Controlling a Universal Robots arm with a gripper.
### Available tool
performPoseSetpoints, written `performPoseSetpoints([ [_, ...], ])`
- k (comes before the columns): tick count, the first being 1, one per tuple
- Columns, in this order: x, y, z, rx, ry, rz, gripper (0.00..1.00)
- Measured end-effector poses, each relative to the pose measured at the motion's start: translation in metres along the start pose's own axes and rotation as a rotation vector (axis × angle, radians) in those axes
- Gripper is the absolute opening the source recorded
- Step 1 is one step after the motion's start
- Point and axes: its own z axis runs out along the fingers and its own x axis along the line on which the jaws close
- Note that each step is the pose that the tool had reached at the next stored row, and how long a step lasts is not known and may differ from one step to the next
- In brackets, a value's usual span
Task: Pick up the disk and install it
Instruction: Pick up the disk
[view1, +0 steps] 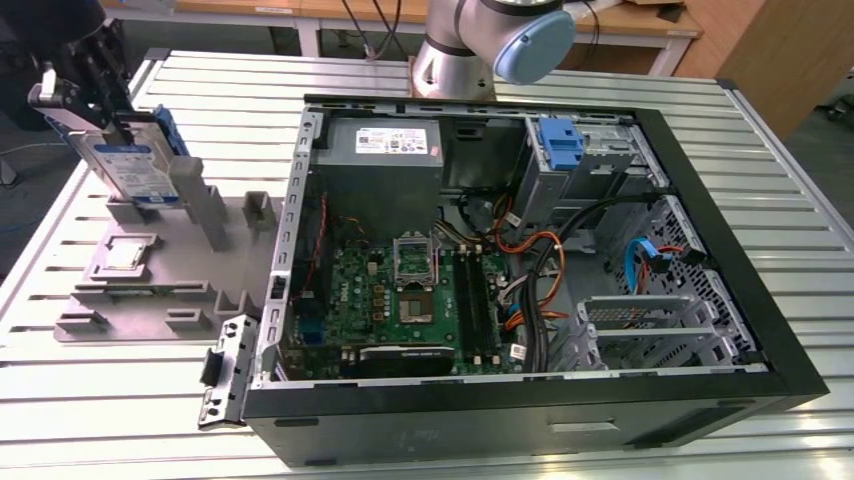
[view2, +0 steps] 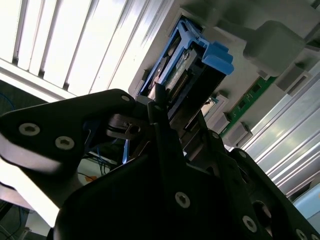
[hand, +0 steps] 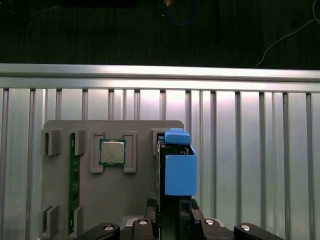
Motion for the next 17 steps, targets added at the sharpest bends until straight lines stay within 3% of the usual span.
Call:
performPoseSetpoints([
  [9,0.0,0.0,-0.0009,0.0,0.0001,0.0,0.35],
  [17,-0.0005,-0.0003,-0.009,-0.0001,0.0015,0.0,0.35],
])
